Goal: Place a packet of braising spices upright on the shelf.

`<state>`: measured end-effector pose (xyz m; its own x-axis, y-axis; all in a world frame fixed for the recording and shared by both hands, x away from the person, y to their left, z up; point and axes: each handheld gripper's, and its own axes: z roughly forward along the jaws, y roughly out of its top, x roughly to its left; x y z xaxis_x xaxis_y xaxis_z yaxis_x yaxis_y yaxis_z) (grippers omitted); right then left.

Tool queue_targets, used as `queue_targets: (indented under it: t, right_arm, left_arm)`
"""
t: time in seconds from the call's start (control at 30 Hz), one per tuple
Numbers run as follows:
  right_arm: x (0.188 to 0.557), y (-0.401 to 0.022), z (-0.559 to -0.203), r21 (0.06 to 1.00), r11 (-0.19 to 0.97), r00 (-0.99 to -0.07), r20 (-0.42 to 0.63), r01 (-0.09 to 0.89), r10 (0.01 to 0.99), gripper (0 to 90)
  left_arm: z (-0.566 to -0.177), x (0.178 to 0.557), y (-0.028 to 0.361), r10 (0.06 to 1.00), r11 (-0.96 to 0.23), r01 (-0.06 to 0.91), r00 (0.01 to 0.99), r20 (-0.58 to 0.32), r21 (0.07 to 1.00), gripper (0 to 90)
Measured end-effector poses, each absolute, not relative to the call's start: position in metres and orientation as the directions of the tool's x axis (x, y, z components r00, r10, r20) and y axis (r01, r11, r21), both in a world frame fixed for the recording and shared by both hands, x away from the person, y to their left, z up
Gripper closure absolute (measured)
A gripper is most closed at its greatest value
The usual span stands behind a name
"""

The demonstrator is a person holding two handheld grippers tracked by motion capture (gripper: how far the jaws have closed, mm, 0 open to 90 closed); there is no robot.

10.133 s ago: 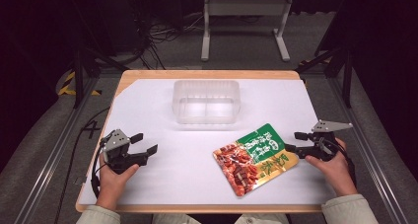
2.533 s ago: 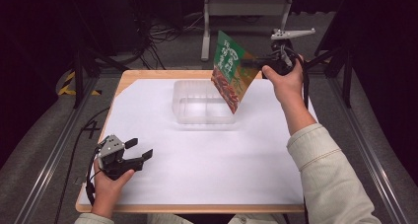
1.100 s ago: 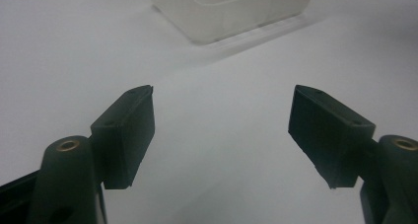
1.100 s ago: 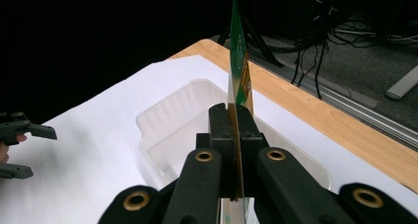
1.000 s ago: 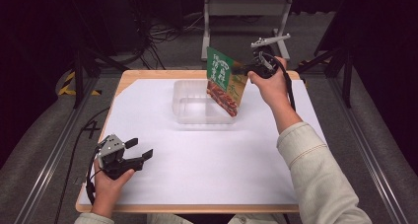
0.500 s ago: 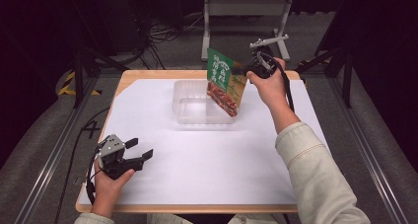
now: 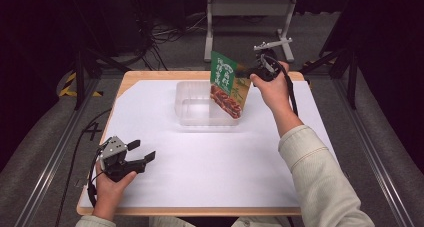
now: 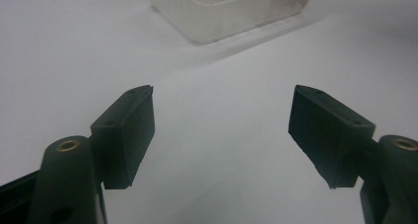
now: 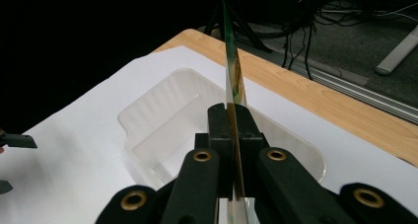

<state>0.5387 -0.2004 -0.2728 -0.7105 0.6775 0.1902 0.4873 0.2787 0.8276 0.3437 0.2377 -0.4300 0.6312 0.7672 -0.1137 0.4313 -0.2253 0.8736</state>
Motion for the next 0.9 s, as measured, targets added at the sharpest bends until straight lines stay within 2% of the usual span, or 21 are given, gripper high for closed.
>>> queue_targets:
  t: [0.17,0.37,0.4,0.43,0.5,0.7,0.9]
  right_arm:
    - [0.537,-0.201,-0.271,0.834,0.273,-0.721,0.197,0.48,0.664,82.0]
    - [0.533,-0.203,-0.266,0.854,0.25,-0.727,0.196,0.456,0.658,59.9]
    - [0.533,-0.203,-0.266,0.854,0.25,-0.727,0.196,0.456,0.658,59.9]
    - [0.53,-0.205,-0.262,0.866,0.256,-0.73,0.166,0.429,0.663,52.4]
    - [0.527,-0.207,-0.26,0.875,0.254,-0.731,0.151,0.412,0.666,48.1]
    - [0.514,-0.217,-0.252,0.902,0.25,-0.752,0.112,0.351,0.649,40.2]
    - [0.498,-0.231,-0.249,0.921,0.239,-0.774,0.096,0.308,0.626,36.7]
  left_arm:
    - [-0.43,0.344,0.237,0.767,-0.228,0.43,0.631,-0.111,0.874,26.4]
    - [-0.43,0.345,0.236,0.766,-0.227,0.431,0.633,-0.113,0.874,26.4]
    - [-0.43,0.345,0.236,0.766,-0.227,0.431,0.633,-0.113,0.874,26.4]
    - [-0.43,0.345,0.236,0.766,-0.226,0.432,0.632,-0.114,0.873,26.4]
    - [-0.43,0.346,0.236,0.765,-0.229,0.427,0.635,-0.109,0.875,26.4]
    - [-0.43,0.347,0.234,0.763,-0.227,0.429,0.637,-0.114,0.874,26.4]
    - [-0.429,0.349,0.231,0.758,-0.228,0.425,0.642,-0.114,0.876,26.4]
